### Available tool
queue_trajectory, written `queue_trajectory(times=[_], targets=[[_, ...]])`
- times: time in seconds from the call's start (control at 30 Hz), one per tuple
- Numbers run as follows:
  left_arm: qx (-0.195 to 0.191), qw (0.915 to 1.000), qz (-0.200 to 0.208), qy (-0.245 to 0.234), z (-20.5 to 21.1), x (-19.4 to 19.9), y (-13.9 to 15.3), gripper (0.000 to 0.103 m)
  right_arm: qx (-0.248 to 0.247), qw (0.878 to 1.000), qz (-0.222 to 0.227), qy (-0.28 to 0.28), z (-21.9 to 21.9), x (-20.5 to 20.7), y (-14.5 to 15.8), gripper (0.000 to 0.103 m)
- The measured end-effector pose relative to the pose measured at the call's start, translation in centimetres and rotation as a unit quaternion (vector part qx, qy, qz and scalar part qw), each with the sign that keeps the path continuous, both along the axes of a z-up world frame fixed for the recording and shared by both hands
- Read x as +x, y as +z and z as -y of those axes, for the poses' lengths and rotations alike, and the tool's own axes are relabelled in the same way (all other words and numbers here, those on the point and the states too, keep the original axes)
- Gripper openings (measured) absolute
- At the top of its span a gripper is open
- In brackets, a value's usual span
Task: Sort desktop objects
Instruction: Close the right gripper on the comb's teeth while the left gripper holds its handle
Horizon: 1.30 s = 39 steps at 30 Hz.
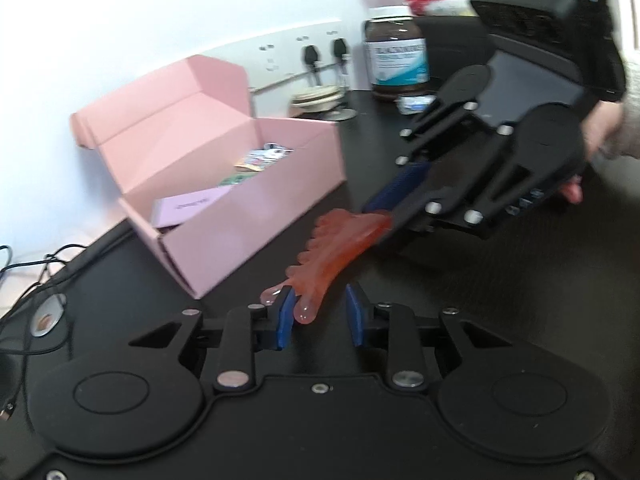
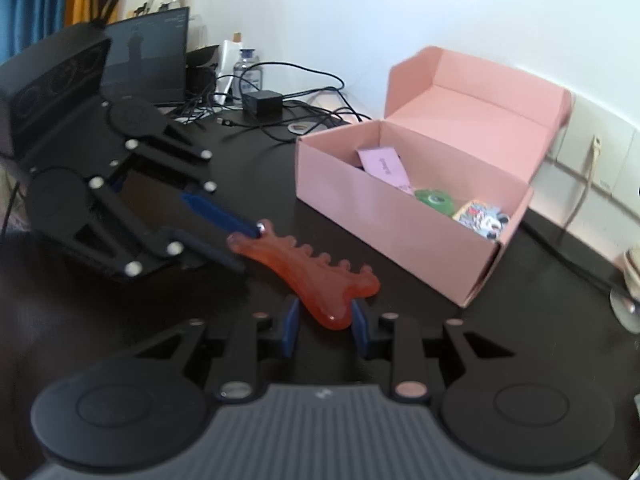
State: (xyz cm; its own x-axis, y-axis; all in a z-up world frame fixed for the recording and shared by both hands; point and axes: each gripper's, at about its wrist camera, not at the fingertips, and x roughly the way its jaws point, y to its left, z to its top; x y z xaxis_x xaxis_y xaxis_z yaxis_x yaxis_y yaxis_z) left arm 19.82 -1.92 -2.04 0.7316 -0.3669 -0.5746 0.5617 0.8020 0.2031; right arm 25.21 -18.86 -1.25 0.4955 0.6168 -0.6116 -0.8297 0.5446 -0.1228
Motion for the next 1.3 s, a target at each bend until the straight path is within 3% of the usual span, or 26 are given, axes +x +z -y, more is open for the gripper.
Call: queue_trajectory(times=[0.07, 0.17, 0.4, 0.77, 1.07, 1.3], targets=[[0.004, 1.0, 0.006, -0.001, 0.1, 0.0, -0.1, 0.016, 0.002, 1.0, 0.001, 0.0, 0.1, 0.0, -0.1, 0.028], [0.011, 0.9998, 0.012, -0.007, 0.4, -0.1, -0.1, 0.014, 0.01, 1.0, -0.008, -0.01, 0.5, 0.7, -0.1, 0.028], [0.011, 0.9998, 0.012, -0.011, 0.2, 0.1, 0.0, 0.012, 0.01, 1.0, -0.009, -0.004, 0.5, 1.9, -0.1, 0.028], [0.047, 0.9977, 0.045, -0.022, 1.1, -1.0, 0.1, 0.011, 0.026, 1.0, 0.016, 0.004, 0.7, 1.3, 0.3, 0.028], [0.023, 0.999, 0.036, -0.011, 1.3, -1.3, 0.5, 0.011, 0.034, 0.999, 0.025, -0.005, 1.0, -0.1, 2.3, 0.025], [0.027, 0.999, 0.036, -0.006, 1.4, -1.5, 0.5, 0.011, 0.071, 0.997, 0.0, -0.016, 1.5, -0.1, 2.7, 0.025]])
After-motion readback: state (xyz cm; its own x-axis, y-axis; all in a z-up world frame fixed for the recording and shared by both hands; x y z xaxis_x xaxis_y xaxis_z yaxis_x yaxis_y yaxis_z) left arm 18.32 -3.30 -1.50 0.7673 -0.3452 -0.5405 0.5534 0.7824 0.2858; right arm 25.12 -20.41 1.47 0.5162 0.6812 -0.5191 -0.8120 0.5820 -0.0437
